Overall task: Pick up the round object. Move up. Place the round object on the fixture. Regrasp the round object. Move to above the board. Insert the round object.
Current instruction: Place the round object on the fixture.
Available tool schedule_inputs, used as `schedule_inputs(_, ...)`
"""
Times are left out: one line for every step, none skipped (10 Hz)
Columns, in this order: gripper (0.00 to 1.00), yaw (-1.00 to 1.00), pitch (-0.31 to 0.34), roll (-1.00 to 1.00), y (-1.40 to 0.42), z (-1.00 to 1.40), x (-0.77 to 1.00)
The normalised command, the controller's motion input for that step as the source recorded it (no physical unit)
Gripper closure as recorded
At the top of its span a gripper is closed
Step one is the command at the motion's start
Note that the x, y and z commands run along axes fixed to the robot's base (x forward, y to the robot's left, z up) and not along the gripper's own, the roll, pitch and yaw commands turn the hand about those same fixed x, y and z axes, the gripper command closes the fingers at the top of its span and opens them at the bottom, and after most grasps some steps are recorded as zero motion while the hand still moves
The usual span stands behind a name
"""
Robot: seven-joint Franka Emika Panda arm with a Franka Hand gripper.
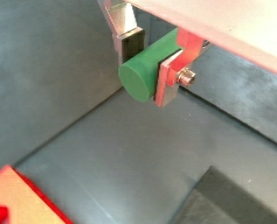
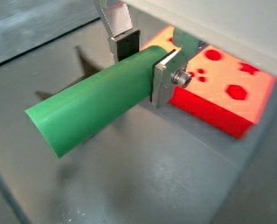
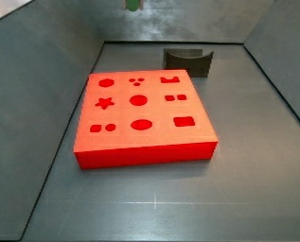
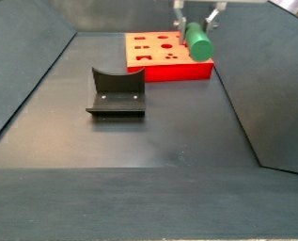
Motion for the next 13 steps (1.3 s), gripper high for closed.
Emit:
schedule_inputs(1.0, 0.35, 0.005, 0.14, 0.09, -0.16, 1.0)
schedule_inputs(1.0, 0.26, 0.007, 0.13, 0.08, -0.15, 1.0)
schedule_inputs(1.0, 0.13, 0.014, 0.11, 0.07, -0.13, 1.0)
schedule_inputs(1.0, 0.1, 0.019, 0.11, 0.07, -0.13, 1.0)
schedule_inputs(1.0, 0.08, 0.027, 0.12, 0.06, -0.12, 1.0)
schedule_inputs(1.0, 0.06, 0.038, 0.14, 0.05, -0.11, 1.0)
schedule_inputs(1.0, 0.06, 0.046, 0.15, 0.04, -0.1, 1.0)
schedule_inputs(1.0, 0.06, 0.056, 0.16, 0.03, -0.09, 1.0)
schedule_inputs(1.0, 0.06, 0.07, 0.17, 0.02, -0.08, 1.0)
schedule_inputs(1.0, -0.1, -0.016, -1.0, -0.53, 0.4, 1.0)
schedule_inputs(1.0, -0.11, -0.013, -1.0, -0.55, 0.42, 1.0)
schedule_inputs(1.0, -0.12, 0.012, -1.0, -0.37, 0.37, 1.0)
schedule_inputs(1.0, -0.12, 0.016, -1.0, -0.28, 0.27, 0.93)
